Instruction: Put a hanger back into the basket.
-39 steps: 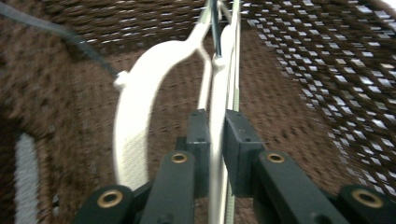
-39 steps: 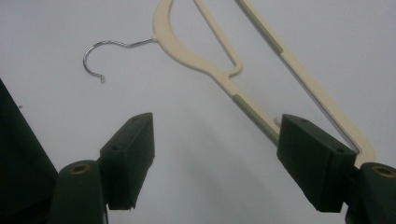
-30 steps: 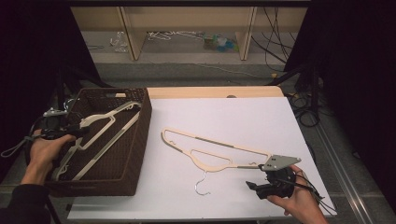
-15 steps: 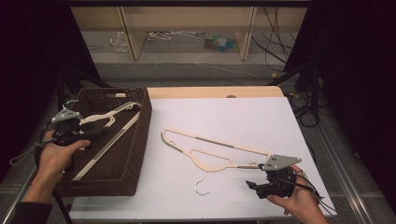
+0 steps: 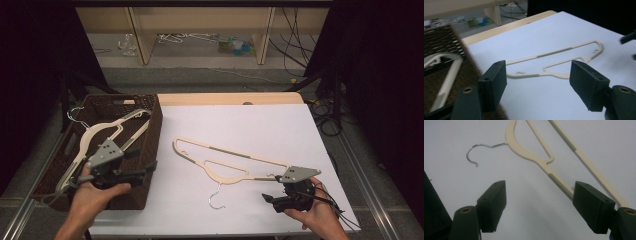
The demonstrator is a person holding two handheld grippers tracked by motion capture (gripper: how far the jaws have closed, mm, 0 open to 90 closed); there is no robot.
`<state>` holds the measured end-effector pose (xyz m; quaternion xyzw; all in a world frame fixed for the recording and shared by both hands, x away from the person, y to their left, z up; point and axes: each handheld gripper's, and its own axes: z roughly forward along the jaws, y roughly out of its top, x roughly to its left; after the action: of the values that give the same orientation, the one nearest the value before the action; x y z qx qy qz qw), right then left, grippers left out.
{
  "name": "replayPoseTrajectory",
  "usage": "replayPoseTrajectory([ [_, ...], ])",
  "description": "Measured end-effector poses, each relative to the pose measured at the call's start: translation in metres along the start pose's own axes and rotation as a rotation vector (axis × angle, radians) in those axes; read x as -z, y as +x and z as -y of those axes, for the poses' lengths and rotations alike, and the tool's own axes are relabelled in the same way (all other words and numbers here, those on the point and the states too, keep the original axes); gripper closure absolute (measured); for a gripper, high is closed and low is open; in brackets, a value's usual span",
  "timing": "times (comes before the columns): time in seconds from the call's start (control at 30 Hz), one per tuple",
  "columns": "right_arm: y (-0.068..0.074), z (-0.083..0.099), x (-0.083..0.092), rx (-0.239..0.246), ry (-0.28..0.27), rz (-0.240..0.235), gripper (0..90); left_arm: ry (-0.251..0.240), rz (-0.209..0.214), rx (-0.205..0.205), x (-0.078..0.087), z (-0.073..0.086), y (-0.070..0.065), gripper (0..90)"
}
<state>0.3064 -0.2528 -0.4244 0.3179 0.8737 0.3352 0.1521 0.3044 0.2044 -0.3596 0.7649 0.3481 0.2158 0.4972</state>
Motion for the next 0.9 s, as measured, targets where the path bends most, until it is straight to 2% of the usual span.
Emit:
replayPoseTrajectory([
  [0.07,0.000,0.000,0.000,-0.002,0.004,-0.006,28.1,0.000,0.023,0.001,-0.005,0.005,-0.016,28.8],
  [0.2,0.001,0.000,-0.001,0.000,0.001,-0.004,28.0,0.010,0.066,-0.025,-0.014,0.013,-0.032,27.4],
  [0.23,0.001,0.000,-0.001,0.002,0.002,-0.004,28.1,0.008,0.075,-0.012,-0.016,0.016,-0.037,27.4],
  [0.33,0.001,0.000,-0.001,0.001,0.004,-0.005,28.0,0.007,0.105,-0.029,-0.020,0.022,-0.046,26.6],
  [0.47,0.001,0.000,-0.002,0.006,0.010,-0.010,28.1,0.002,0.142,-0.053,-0.026,0.032,-0.053,24.1],
  [0.5,0.001,0.000,-0.003,0.006,0.005,-0.006,28.1,0.004,0.143,-0.039,-0.027,0.034,-0.055,23.6],
  [0.57,0.001,0.000,-0.003,0.008,0.006,-0.010,28.1,0.009,0.160,-0.035,-0.032,0.042,-0.058,23.1],
  [0.6,0.001,0.001,-0.004,0.007,0.009,-0.013,28.1,0.014,0.167,-0.048,-0.034,0.045,-0.060,22.9],
  [0.63,0.001,0.001,-0.005,0.009,0.008,-0.011,28.1,0.021,0.170,-0.041,-0.035,0.049,-0.063,22.6],
  [0.7,0.000,0.001,-0.007,0.020,0.012,-0.021,28.1,0.024,0.178,-0.057,-0.039,0.054,-0.065,22.0],
  [0.73,0.001,0.001,-0.009,0.014,-0.006,-0.012,28.1,0.024,0.178,-0.039,-0.039,0.056,-0.067,21.8],
  [0.77,0.000,0.000,-0.009,0.021,0.017,-0.028,28.1,0.018,0.192,-0.031,-0.041,0.059,-0.068,21.7],
  [0.83,-0.002,0.000,-0.014,0.032,-0.005,-0.021,28.2,0.018,0.201,-0.035,-0.042,0.061,-0.070,21.1],
  [0.87,-0.002,-0.001,-0.014,0.035,0.005,-0.031,28.2,0.012,0.199,-0.057,-0.042,0.062,-0.071,20.7],
  [0.9,-0.002,-0.002,-0.015,0.030,0.007,-0.030,28.2,0.010,0.202,-0.053,-0.042,0.063,-0.072,20.6],
])
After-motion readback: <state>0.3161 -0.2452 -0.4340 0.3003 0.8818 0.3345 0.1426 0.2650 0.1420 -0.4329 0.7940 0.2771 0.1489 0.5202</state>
